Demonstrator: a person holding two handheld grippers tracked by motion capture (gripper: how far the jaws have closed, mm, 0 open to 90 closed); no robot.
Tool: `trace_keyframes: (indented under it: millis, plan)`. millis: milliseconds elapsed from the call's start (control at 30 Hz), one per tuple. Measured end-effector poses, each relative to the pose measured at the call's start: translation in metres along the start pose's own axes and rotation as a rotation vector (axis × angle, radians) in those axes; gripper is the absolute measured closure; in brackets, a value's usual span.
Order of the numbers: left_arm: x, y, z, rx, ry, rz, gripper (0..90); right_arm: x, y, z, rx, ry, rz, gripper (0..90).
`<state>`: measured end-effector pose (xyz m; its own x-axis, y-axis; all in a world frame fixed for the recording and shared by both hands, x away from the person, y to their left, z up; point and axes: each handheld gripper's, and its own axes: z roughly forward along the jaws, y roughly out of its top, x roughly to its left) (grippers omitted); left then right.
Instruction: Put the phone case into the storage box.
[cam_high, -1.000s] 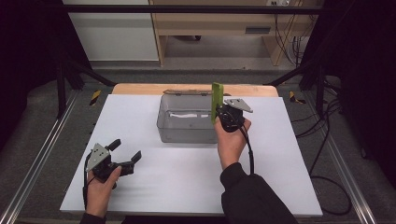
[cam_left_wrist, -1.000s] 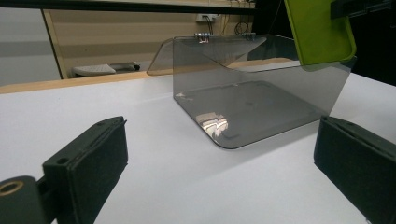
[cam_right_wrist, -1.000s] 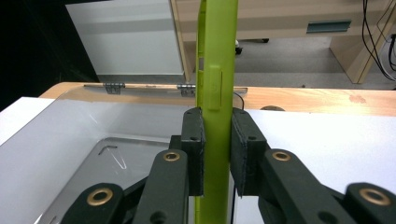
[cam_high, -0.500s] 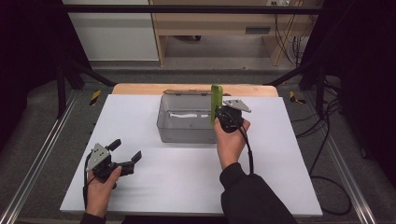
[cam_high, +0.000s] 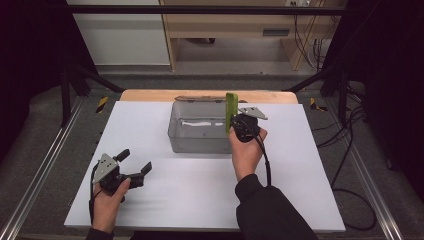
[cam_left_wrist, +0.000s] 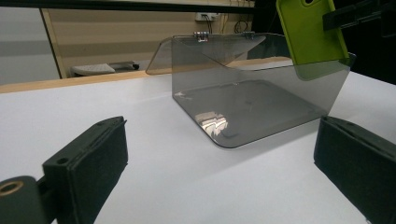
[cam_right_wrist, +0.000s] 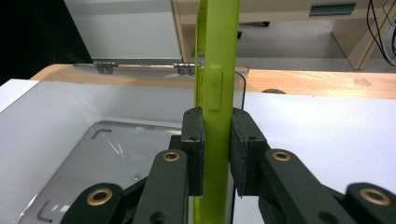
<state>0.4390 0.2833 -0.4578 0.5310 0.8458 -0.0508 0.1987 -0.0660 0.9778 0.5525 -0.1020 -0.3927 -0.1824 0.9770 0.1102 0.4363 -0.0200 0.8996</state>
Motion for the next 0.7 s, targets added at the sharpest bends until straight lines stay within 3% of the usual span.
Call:
trace_keyframes:
  millis: [700]
  plan:
    - [0.0001, -0.0003, 0.0005, 0.005, -0.001, -0.002, 2.7, 0.0009, -0.0029, 0.0038, 0.03, -0.002, -0.006, 77.4]
